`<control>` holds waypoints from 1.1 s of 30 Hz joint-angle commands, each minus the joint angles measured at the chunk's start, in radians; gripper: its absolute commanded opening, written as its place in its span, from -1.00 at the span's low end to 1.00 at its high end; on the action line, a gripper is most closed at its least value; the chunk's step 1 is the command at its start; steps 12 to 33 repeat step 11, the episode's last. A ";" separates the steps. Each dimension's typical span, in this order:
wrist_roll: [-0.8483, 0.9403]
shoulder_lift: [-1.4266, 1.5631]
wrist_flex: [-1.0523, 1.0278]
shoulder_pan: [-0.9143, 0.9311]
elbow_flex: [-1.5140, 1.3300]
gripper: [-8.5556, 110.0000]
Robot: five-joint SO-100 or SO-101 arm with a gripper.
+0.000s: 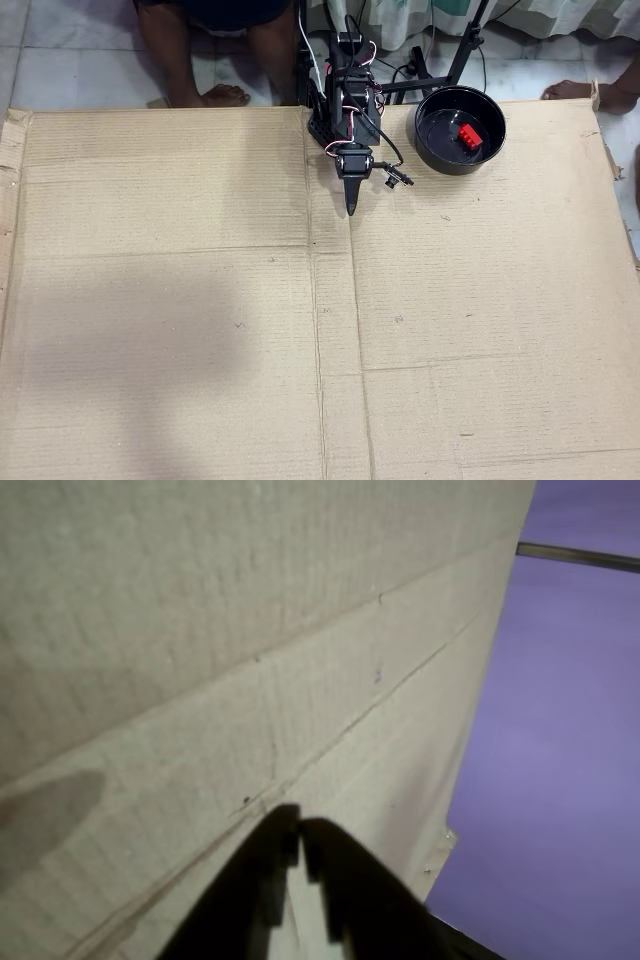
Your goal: Grasp a lego block and put it in the bin.
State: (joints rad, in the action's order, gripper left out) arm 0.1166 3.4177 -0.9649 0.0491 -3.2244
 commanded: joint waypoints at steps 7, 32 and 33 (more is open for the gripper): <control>-0.005 0.006 0.002 0.006 -0.017 -0.84; -0.005 0.006 0.002 0.006 -0.017 -0.84; -0.005 0.006 0.002 0.006 -0.017 -0.84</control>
